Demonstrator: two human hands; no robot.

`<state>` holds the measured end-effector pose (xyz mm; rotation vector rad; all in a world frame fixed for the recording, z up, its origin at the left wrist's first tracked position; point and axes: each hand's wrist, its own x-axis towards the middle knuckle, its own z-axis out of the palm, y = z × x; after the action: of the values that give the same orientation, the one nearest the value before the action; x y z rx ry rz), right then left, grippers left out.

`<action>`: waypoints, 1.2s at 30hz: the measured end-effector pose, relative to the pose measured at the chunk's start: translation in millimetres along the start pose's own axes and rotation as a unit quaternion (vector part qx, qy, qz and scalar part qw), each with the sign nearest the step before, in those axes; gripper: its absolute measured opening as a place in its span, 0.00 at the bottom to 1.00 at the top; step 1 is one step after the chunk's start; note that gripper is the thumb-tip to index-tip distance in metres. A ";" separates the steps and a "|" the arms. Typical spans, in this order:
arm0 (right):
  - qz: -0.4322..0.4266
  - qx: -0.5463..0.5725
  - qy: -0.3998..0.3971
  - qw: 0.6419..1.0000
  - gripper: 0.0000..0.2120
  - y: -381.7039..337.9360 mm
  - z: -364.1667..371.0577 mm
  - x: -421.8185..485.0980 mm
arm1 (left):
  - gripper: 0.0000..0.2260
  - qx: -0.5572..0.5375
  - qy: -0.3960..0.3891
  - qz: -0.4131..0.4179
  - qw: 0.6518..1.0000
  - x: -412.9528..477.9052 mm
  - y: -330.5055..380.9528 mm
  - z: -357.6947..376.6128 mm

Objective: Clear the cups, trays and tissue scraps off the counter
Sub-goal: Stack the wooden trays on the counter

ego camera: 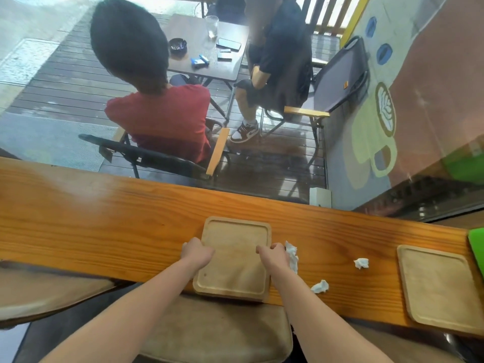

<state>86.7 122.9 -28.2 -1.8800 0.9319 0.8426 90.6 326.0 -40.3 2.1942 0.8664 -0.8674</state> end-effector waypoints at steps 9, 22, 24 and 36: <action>-0.041 -0.002 0.014 0.999 0.19 13.8 -87.7 -19.8 | 0.15 0.097 -0.017 0.184 0.978 -39.6 93.8 42.9; -0.018 0.056 0.101 0.993 0.12 149.4 -290.5 -6.4 | 0.03 0.227 -0.104 0.337 0.908 -173.4 239.7 228.1; -0.009 0.072 0.113 0.991 0.08 175.9 -320.0 0.4 | 0.04 0.229 -0.129 0.333 0.905 -192.2 251.2 258.1; 0.011 0.001 0.113 0.993 0.11 262.2 -418.4 51.3 | 0.05 0.216 -0.186 0.310 0.907 -235.1 288.3 376.2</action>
<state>-31.1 -358.6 -1.4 -1.9964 1.0912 0.6488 43.3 -199.6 -2.1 2.3266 -0.2405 -1.1550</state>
